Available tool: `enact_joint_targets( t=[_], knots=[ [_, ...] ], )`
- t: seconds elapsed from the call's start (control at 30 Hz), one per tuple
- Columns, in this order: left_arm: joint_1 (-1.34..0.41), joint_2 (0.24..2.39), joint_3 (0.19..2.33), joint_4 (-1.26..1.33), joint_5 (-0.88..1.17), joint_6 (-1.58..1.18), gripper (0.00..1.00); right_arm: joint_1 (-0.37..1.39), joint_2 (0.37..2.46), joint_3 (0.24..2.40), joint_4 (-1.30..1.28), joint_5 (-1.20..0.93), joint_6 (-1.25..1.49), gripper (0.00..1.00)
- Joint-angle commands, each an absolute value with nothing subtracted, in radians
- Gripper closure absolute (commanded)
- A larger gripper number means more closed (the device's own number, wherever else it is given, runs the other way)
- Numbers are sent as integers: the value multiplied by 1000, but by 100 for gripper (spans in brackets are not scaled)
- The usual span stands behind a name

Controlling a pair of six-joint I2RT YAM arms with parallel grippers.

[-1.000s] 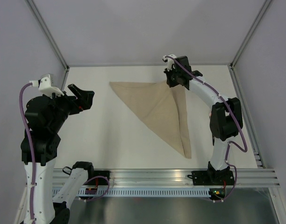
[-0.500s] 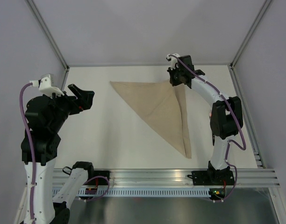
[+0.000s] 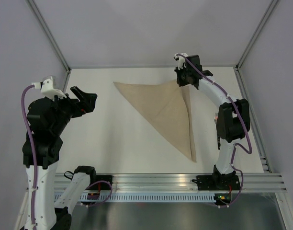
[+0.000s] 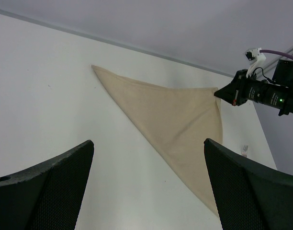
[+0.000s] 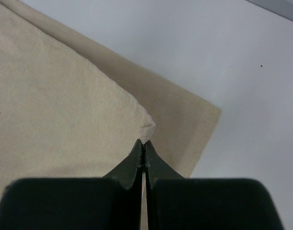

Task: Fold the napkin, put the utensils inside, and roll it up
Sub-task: Fold the napkin

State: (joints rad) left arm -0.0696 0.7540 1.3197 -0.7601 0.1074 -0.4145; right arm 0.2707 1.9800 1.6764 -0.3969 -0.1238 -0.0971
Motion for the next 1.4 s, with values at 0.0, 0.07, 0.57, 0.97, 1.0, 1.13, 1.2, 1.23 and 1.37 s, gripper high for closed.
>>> enact_joint_targets(
  t=[0.0, 0.07, 0.57, 0.97, 1.0, 1.13, 1.2, 1.23, 1.37],
  knots=[
    [-69, 759, 1316, -727, 130, -431, 0, 261, 1997, 1729, -383, -126, -78, 100],
    [-69, 759, 1316, -729, 132, -431, 0, 256, 2000, 1729, -380, -126, -78, 100],
    [-69, 768, 1310, -726, 132, -433, 0, 226, 2025, 1735, -374, -126, -78, 100],
    [-69, 769, 1304, -724, 130, -436, 0, 210, 2045, 1759, -379, -129, -77, 100],
    [-68, 769, 1302, -724, 130, -434, 0, 209, 2046, 1761, -380, -127, -77, 99],
    [-69, 769, 1301, -724, 126, -431, 0, 206, 2054, 1766, -380, -126, -77, 99],
    [-69, 770, 1301, -724, 126, -431, 0, 204, 2057, 1767, -382, -126, -77, 99],
    [-69, 770, 1301, -724, 127, -431, 0, 203, 2059, 1767, -382, -126, -77, 100],
    [-69, 772, 1298, -724, 127, -431, 0, 201, 2060, 1758, -379, -123, -78, 99]
  ],
)
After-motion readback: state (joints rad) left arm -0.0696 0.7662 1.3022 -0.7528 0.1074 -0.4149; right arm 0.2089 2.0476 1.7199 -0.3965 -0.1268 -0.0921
